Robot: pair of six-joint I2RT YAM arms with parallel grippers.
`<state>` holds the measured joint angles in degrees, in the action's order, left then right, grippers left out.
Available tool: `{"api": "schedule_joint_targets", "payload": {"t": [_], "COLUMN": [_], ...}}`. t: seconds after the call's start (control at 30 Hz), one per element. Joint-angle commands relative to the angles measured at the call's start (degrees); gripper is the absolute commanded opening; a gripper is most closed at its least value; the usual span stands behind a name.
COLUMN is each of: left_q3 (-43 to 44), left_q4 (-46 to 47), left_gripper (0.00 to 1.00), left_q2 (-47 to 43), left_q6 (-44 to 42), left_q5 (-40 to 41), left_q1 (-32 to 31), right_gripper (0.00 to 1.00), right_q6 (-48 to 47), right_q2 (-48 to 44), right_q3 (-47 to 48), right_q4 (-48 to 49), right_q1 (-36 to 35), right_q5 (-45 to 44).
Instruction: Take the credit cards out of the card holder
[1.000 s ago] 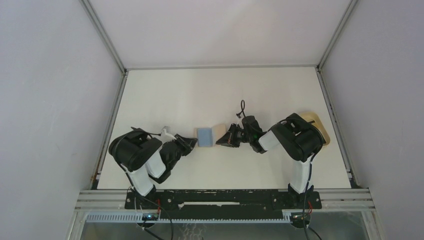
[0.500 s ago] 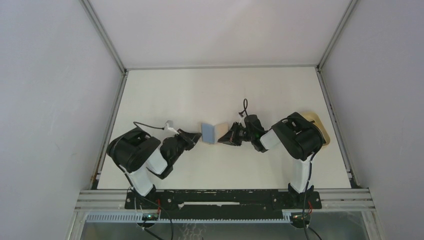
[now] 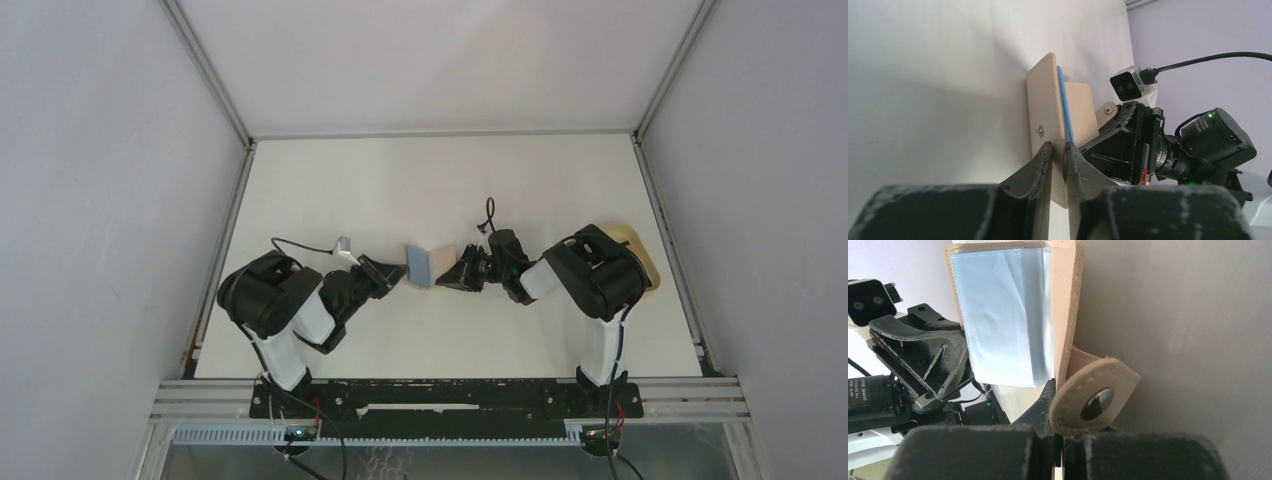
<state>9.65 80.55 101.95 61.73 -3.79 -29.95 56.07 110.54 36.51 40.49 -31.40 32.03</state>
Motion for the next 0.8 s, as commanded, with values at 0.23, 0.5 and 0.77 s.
{"api": "schedule_joint_targets", "payload": {"t": [0.23, 0.5, 0.77], "left_q3": [1.3, -0.7, -3.7], "left_q4": [-0.6, -0.6, -2.0], "left_gripper": [0.00, 0.00, 0.00], "left_q2": [2.6, -0.6, -6.9], "left_q6": [0.2, -1.9, -4.2], "left_q5": [-4.2, -5.7, -5.7], "left_q1": [1.0, 1.8, 1.8], "right_gripper": [0.00, 0.36, 0.68], "right_q6": [-1.9, -5.3, -16.3], "right_q2": [-0.5, -3.6, -21.6], "right_q3": [-0.3, -0.3, 5.1], "right_q4": [2.4, -1.5, -29.8], "right_q1": [-0.1, -0.3, -6.4], "right_q5": [2.5, 1.6, -22.7]}}
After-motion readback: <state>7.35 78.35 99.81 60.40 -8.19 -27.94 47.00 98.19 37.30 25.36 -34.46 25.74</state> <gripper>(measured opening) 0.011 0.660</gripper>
